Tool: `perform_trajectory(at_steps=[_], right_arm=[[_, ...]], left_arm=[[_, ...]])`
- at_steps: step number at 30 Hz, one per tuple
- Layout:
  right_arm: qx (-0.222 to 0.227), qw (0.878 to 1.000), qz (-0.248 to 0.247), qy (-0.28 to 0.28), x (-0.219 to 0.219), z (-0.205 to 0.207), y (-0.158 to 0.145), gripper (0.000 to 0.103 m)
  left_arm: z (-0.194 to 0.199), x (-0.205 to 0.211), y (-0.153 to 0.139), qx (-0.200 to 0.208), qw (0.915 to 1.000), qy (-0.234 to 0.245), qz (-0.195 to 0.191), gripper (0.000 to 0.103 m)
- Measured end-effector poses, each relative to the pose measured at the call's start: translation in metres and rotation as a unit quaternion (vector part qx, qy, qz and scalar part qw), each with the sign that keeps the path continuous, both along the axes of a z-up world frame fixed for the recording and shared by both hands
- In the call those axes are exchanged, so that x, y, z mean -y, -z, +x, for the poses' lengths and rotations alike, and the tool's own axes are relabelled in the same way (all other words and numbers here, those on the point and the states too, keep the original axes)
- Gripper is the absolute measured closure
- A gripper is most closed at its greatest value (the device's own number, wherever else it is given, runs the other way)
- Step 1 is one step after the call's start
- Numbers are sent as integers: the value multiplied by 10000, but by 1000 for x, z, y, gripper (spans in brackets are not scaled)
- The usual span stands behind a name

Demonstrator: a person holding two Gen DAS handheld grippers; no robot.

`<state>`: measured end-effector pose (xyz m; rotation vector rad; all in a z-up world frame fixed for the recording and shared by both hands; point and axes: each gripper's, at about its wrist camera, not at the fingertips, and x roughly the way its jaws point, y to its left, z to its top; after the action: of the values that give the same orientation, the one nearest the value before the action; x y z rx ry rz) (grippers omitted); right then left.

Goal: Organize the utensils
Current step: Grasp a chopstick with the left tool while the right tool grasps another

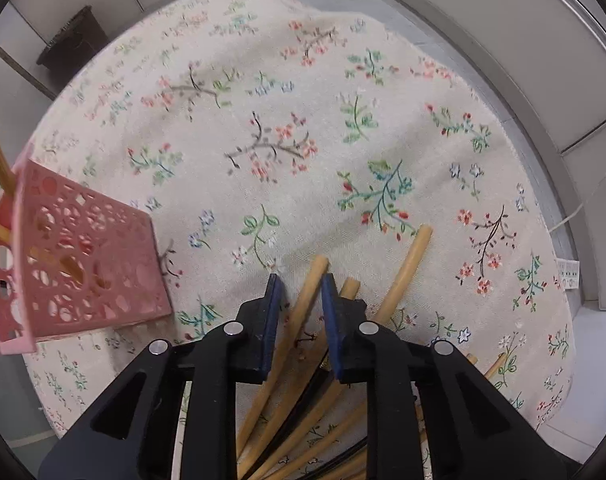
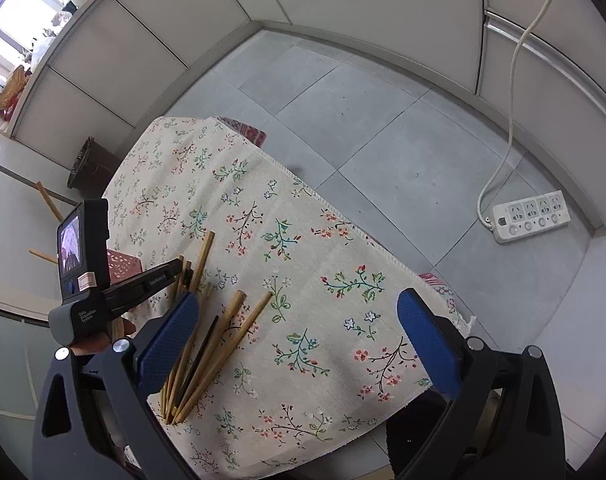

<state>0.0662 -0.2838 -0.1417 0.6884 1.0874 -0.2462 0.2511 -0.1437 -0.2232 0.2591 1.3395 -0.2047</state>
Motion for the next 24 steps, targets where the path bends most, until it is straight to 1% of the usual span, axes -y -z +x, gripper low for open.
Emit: perform_trajectory(at_steps=[1,2,3,7,8,11,13,14,15,16,17,19,20,21,22,24], right_arm=[[-34,10000,-20,9,0,1,2,6],[-74,10000,-38,33,0,2,3,6],[-109,9999,-35,60,0,2,6,6],[-424,9985,190,298,1,8,22,6],[-474,9980,247,348,1,9,25,6],[-688,9955,453,459,-6,16,38,6],[-805,9942,534,479,-12,21,45,6],[-873,9931,601,495,-16,24,50,7],[-921,9922,691,488,-21,28,54,10],[-954,9915,742,473,-26,31,57,16],[-991,9911,762,457,-30,34,59,20],[-1041,9909,735,441,-39,40,62,32],[-1088,9903,754,421,-43,43,65,35],[-1132,9897,781,402,-45,45,68,42],[-1194,9886,823,393,-49,49,72,48],[-1249,9884,774,386,-55,54,75,52]], left_arm=[[-1,0,0,-18,10000,6,-20,83],[-1,-1,-1,-56,10000,-9,-65,86],[-2,-3,-1,-103,9997,-78,-187,88],[-12,-10,0,-16,9996,-88,-277,90],[-18,-12,-1,46,9993,-94,-364,90],[-39,-22,-9,200,9988,-139,-421,92],[-52,-28,-23,363,9982,-109,-464,94],[-61,-32,-33,524,9976,-66,-439,95],[-72,-37,-46,730,9964,-7,-422,95],[-78,-42,-56,859,9953,22,-435,95],[-88,-48,-67,1022,9937,49,-459,96],[-105,-58,-87,1292,9903,50,-513,96],[-117,-62,-95,1420,9883,25,-562,96],[-129,-72,-105,1569,9856,-24,-636,96],[-139,-72,-115,1681,9837,-65,-643,96],[-160,-86,-130,1958,9782,-140,-680,96]])
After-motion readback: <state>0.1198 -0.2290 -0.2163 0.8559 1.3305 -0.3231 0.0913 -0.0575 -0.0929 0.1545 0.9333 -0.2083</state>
